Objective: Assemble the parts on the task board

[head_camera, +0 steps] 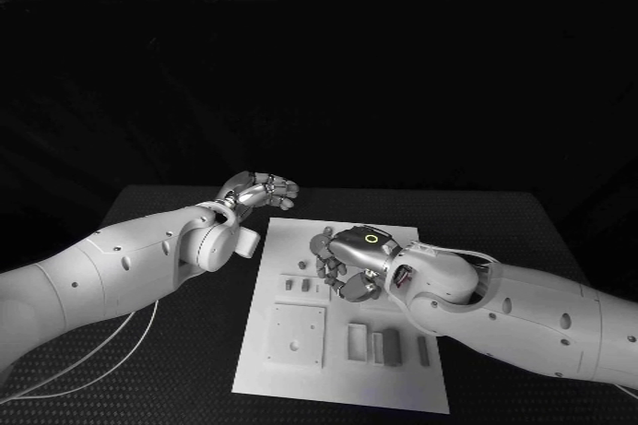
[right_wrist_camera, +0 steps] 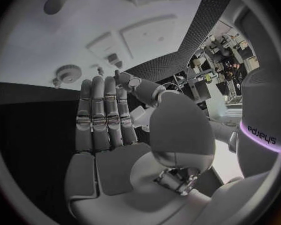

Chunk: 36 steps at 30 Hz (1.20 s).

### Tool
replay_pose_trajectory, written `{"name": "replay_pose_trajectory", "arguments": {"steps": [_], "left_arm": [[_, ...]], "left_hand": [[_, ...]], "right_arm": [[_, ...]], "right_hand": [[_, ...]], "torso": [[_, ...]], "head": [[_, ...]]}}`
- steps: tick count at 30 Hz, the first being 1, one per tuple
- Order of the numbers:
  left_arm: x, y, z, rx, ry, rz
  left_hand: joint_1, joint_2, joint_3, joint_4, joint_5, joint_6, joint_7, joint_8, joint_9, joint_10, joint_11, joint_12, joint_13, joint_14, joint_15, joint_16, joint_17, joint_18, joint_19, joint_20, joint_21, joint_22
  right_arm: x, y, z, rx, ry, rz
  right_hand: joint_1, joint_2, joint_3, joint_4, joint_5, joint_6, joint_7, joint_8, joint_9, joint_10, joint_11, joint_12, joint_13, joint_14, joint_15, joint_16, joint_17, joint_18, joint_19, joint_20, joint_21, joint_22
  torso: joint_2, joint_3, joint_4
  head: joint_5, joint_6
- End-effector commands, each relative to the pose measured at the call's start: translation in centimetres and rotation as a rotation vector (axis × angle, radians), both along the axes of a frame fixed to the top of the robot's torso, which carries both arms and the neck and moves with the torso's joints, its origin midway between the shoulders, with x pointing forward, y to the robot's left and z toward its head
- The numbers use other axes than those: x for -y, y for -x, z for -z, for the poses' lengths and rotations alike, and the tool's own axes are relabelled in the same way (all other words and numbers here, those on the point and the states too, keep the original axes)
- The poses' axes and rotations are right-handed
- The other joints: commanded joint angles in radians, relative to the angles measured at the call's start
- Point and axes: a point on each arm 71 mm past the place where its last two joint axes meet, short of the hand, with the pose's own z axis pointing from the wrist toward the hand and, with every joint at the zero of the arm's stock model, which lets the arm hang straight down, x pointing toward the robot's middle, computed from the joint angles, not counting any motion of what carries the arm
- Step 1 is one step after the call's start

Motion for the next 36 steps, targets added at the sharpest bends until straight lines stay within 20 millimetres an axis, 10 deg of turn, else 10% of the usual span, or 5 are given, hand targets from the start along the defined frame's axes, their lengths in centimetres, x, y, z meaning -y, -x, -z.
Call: {"name": "replay_pose_trajectory", "arguments": {"steps": [1,15,36], "left_arm": [[0.2,-0.2,-0.2,0.012,0.015,-0.004],[0.7,-0.6,-0.1,0.012,0.016,-0.006],[0.6,-0.5,0.0,0.008,0.016,-0.002]], "left_hand": [[0.007,0.003,-0.006,0.001,-0.002,-0.006,0.002,0.005,-0.002,0.003,-0.001,0.006,-0.001,0.007,0.001,-0.004,0.002,0.004,0.007,0.001,-0.005,0.002],[0.007,0.005,-0.007,0.002,-0.002,-0.007,0.002,0.005,-0.002,0.003,-0.001,0.006,-0.003,0.007,0.001,-0.006,0.004,0.004,0.007,0.001,-0.007,0.002],[0.005,0.007,-0.008,0.003,-0.002,-0.009,0.003,0.006,-0.004,0.002,-0.001,0.006,-0.006,0.006,0.002,-0.011,0.007,0.004,0.007,0.002,-0.010,0.002]], "right_arm": [[-0.6,0.4,0.7,0.019,0.017,-0.028],[-2.7,2.4,3.9,-0.041,0.028,-0.082],[-2.6,2.9,5.4,-0.062,0.063,-0.090]], "right_hand": [[0.000,0.003,-0.001,0.000,-0.003,0.004,-0.001,-0.003,0.002,0.000,0.000,-0.002,0.001,0.005,0.001,-0.005,0.002,0.006,0.007,-0.002,0.004,0.001],[-0.001,0.006,-0.004,-0.002,-0.003,0.003,0.000,-0.004,0.004,0.000,0.000,-0.003,0.004,0.006,0.001,-0.007,0.004,0.006,0.007,-0.002,0.004,0.001],[-0.003,0.010,-0.007,-0.007,-0.003,0.003,0.000,-0.004,0.007,-0.001,0.000,-0.004,0.008,0.007,0.001,-0.011,0.008,0.006,0.007,-0.002,0.003,0.002]], "torso": [[-0.001,-0.0022,0.0020],[0.002,0.0009,-0.0012],[0.002,0.0014,-0.0012]], "head": [[0.015,-0.004],[0.053,-0.028],[0.058,-0.039]]}}
